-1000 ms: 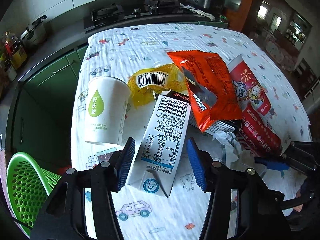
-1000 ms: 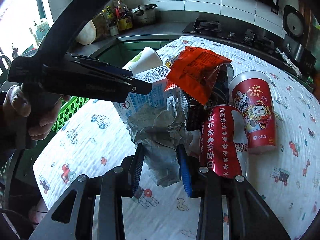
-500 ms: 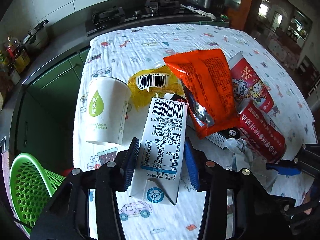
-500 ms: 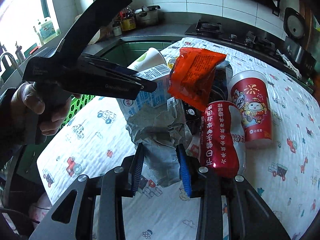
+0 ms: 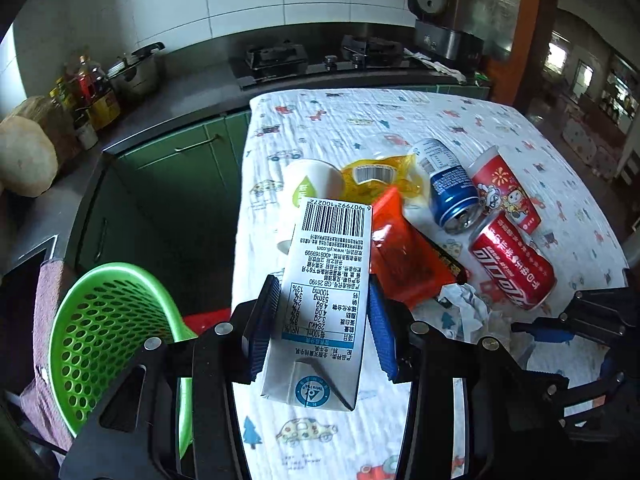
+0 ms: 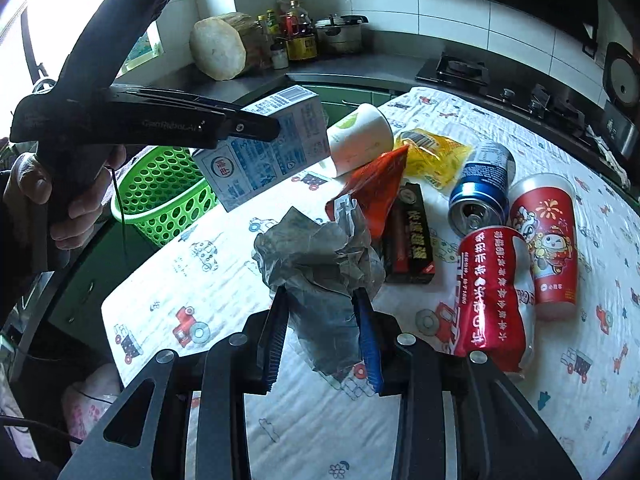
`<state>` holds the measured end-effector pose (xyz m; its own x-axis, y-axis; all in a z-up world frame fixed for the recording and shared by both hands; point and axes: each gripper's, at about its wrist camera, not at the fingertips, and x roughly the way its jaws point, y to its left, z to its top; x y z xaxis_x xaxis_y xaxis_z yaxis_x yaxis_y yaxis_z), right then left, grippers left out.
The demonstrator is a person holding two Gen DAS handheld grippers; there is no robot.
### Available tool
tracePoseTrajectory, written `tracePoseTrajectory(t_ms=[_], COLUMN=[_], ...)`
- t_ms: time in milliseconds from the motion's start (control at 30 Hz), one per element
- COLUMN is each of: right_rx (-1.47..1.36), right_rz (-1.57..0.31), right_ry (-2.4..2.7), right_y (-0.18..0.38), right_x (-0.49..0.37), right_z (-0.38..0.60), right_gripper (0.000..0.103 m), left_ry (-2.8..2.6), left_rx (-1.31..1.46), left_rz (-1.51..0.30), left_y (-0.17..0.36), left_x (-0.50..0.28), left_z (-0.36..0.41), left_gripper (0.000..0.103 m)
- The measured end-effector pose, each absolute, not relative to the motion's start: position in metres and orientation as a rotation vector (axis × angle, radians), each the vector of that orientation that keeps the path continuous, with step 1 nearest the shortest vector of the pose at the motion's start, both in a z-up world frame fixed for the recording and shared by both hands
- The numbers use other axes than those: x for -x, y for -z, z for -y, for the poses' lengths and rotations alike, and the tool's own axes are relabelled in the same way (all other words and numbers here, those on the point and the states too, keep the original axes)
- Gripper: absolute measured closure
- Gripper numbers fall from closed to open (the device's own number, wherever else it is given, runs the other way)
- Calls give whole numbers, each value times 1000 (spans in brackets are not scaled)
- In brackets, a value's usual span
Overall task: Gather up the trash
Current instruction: 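Carry the carton and foil to the green basket and release both tools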
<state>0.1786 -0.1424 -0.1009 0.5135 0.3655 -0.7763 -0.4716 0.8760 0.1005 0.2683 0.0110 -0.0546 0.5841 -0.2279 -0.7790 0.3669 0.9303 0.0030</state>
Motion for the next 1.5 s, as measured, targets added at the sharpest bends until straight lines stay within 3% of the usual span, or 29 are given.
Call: tracePoseTrajectory(t_ms=[267,533,1033,1200,1500], right_rx=[150,197,241,252,277], right_rz=[-865,-821,-812,-806,-814], right_ry=[-582,-650,-774,-808,-856], right_y=[87,70,64,66,75], right_x=[-189,-208,-251,-262,-282], right_z=[112,73,-18,-44,-90], right_gripper=[70,70,70,70,70], left_ry=[161,-13,-141,-173,-238], left_rx=[-95,-28,73,99,148], left_rz=[-869,-937,-1042,-1035,-994], left_y=[43,66,116,116,100], left_x=[-269,-281,-291,-284,-259], left_z=[-94,-175,-247,-262,-291], left_gripper=[60,59,57,40,32])
